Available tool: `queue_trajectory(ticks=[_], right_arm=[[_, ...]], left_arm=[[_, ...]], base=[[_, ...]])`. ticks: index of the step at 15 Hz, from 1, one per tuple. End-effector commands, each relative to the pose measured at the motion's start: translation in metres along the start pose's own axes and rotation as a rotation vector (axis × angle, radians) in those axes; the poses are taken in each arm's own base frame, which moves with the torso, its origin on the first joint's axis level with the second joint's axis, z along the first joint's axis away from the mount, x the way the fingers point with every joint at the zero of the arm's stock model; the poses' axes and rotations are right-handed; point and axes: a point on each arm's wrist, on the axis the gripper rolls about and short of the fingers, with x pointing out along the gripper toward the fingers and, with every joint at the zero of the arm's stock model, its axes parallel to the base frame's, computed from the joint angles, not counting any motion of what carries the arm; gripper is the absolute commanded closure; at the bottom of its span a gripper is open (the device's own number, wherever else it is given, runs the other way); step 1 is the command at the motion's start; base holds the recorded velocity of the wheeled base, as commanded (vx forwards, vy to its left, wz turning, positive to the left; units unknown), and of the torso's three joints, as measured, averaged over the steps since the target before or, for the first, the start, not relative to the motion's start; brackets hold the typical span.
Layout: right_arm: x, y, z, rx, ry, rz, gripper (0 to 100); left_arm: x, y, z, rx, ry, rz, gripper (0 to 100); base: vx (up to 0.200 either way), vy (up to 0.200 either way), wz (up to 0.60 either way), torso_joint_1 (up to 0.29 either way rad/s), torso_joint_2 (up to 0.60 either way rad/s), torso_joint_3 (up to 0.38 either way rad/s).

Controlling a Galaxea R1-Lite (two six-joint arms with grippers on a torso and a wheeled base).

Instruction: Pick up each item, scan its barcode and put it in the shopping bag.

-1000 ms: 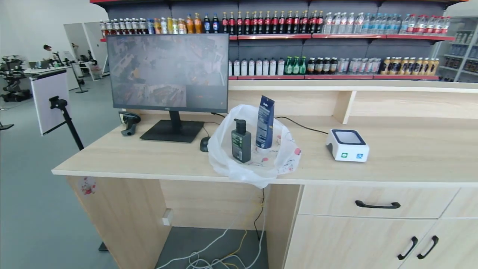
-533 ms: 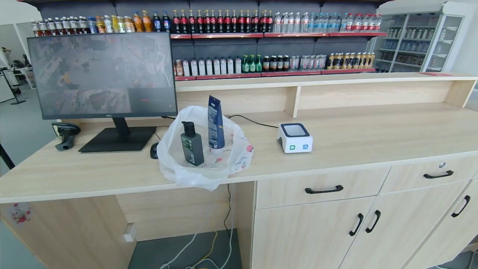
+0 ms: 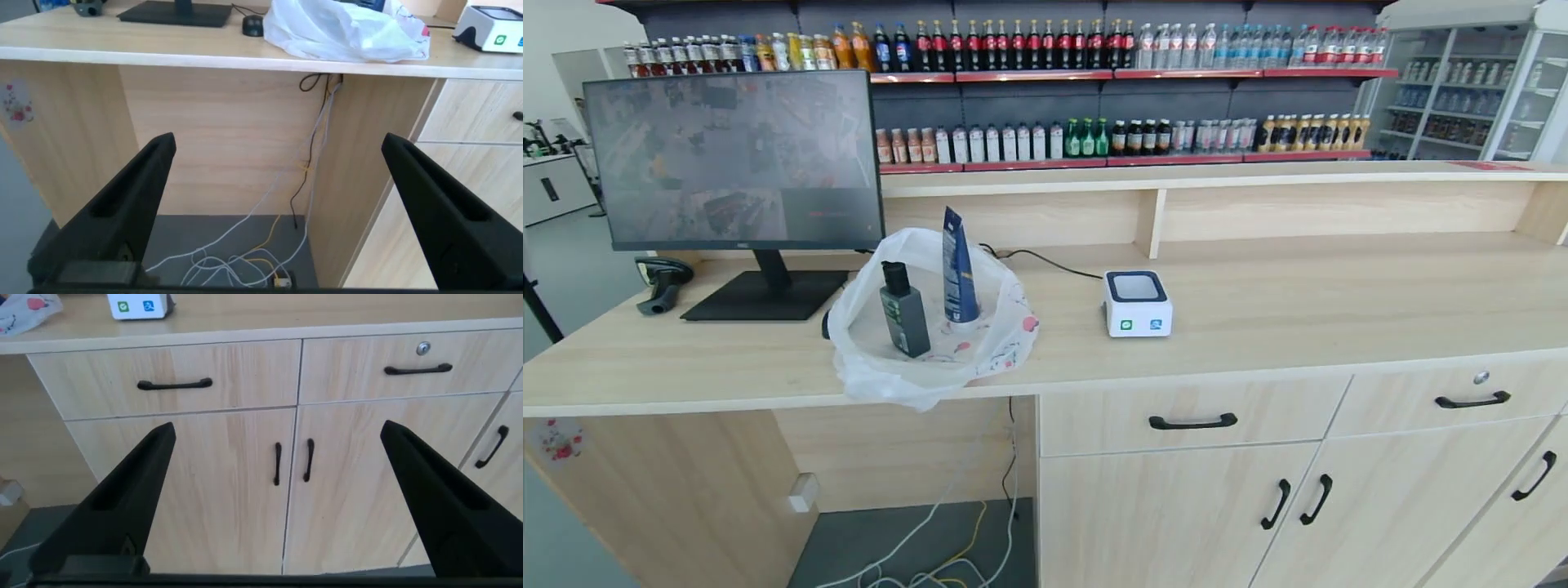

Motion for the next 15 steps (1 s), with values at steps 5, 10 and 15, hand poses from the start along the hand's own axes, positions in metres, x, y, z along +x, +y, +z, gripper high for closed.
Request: queue_trajectory(ticks=[5,10,15], right_arm=[[0.0001,0.0,0.0001,0.005,0.001,0.0,0],[0.0001,0.0,0.0001,0.001,0.001,0.0,0],[0.0001,0.0,0.0001,0.0,0.001,0.0,0]], left_arm=[[0.0,0.0,0.0001,0.0,-0.002,0.0,0],[0.0,0.0,0.0001,-0.002,-0.002,0.0,0],[0.0,0.0,0.0001,-0.002,-0.002,0.0,0]], base=[[0.0,-0.08,0.0,0.001,0.0,0.004],[-0.12,0.0,0.0,0.007,0.0,-0.001],[-0.12,0.0,0.0,-0.006,0.0,0.001]])
